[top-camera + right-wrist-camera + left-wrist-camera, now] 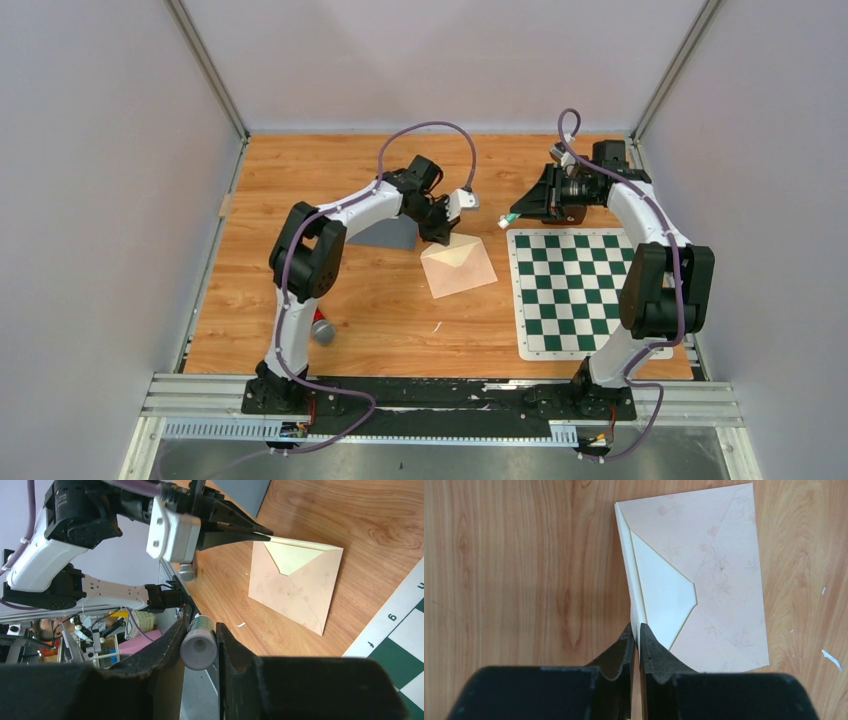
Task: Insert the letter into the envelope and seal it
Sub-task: Seal the envelope flap on the envelope.
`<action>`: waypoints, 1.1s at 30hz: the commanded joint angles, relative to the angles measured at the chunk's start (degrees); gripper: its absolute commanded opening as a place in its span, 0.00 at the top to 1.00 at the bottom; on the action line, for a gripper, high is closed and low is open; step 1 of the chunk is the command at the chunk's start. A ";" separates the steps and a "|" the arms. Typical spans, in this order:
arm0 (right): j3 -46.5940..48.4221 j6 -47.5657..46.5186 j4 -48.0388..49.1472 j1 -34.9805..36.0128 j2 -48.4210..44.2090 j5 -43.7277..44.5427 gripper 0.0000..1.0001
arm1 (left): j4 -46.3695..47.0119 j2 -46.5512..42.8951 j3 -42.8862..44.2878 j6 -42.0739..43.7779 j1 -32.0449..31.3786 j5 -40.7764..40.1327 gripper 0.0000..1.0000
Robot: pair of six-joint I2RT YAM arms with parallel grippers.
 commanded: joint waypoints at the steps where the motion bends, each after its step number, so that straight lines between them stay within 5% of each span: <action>1: -0.89 0.33 1.82 -0.29 -3.34 -1.44 1.00 | 9.02 -8.16 -5.36 2.35 -1.87 -3.17 0.88; 16: -4.92 0.24 2.01 -1.55 -6.23 -0.69 1.00 | 24.49 -11.95 -18.21 21.48 -5.69 -18.92 0.95; 24: -5.49 0.22 2.24 -2.31 -6.83 -0.37 1.00 | 25.15 -15.01 -22.41 17.47 -7.38 -16.96 0.67; 33: -6.07 1.13 3.02 -2.32 -6.77 -0.56 1.00 | 24.96 -19.79 -24.19 12.00 -7.51 -13.88 0.55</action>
